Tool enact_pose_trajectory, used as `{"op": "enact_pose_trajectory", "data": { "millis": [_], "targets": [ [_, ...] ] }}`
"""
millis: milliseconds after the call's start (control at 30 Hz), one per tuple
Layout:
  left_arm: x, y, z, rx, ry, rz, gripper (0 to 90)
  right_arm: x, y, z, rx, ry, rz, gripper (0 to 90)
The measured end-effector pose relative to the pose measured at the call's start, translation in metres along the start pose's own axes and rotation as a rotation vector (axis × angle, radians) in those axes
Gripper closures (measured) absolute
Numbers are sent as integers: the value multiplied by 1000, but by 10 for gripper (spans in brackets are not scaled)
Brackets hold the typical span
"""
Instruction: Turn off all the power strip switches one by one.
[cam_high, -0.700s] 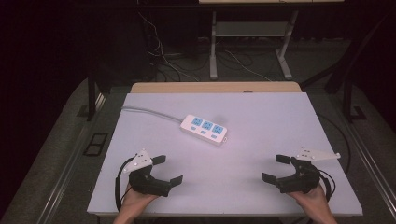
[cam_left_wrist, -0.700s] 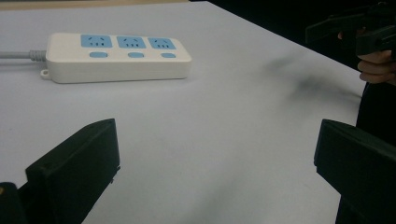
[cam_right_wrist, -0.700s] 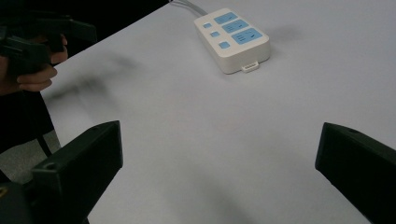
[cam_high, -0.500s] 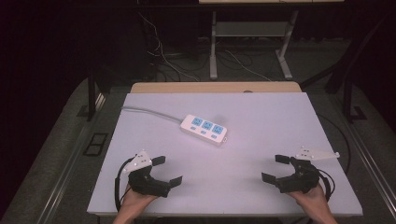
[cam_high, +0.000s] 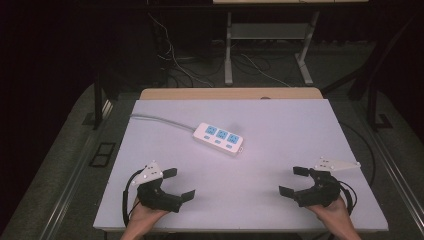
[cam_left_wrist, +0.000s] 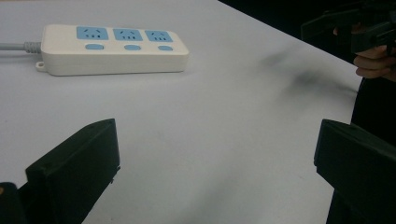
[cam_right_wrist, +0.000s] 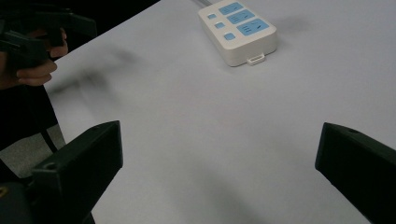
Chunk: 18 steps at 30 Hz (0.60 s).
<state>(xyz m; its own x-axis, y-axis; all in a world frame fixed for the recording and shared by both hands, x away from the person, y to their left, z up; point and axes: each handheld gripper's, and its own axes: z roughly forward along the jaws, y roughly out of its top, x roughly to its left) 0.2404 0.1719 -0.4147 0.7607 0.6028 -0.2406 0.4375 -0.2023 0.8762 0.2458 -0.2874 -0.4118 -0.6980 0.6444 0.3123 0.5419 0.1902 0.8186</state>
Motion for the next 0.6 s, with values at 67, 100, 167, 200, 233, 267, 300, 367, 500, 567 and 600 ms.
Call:
{"op": "enact_pose_trajectory", "data": {
  "millis": [67, 100, 167, 200, 233, 267, 300, 367, 500, 567, 600],
  "targets": [
    [0, 1, 0, 3, 2, -3, 0, 0, 0, 0, 3, 0, 2, 6],
    [0, 1, 0, 3, 2, -3, 0, 0, 0, 0, 4, 0, 0, 6],
    [0, 1, 0, 9, 4, -5, 0, 0, 0, 1, 8, 1, -1, 6],
    [1, 1, 0, 12, 4, -6, 0, 0, 0, 1, 11, 1, -3, 6],
    [2, 1, 0, 15, 0, -9, 0, 0, -1, 1, 13, 2, -5, 6],
    [2, 1, 0, 15, 0, -9, 0, 0, -1, 1, 14, 2, -5, 6],
    [3, 2, -1, 15, 3, -10, 0, 0, -1, 1, 14, 3, -5, 6],
    [4, 3, -1, 15, 5, -9, 0, 0, -1, 1, 15, 4, -5, 6],
    [5, 6, -1, 14, 10, -13, 0, 1, -1, 1, 17, 3, -7, 6],
    [6, 9, 0, 15, 9, -16, 0, 1, -1, 1, 19, 4, -8, 6],
    [7, 11, 0, 21, 10, -15, 0, 1, -1, 2, 21, 3, -8, 6]
  ]
}}
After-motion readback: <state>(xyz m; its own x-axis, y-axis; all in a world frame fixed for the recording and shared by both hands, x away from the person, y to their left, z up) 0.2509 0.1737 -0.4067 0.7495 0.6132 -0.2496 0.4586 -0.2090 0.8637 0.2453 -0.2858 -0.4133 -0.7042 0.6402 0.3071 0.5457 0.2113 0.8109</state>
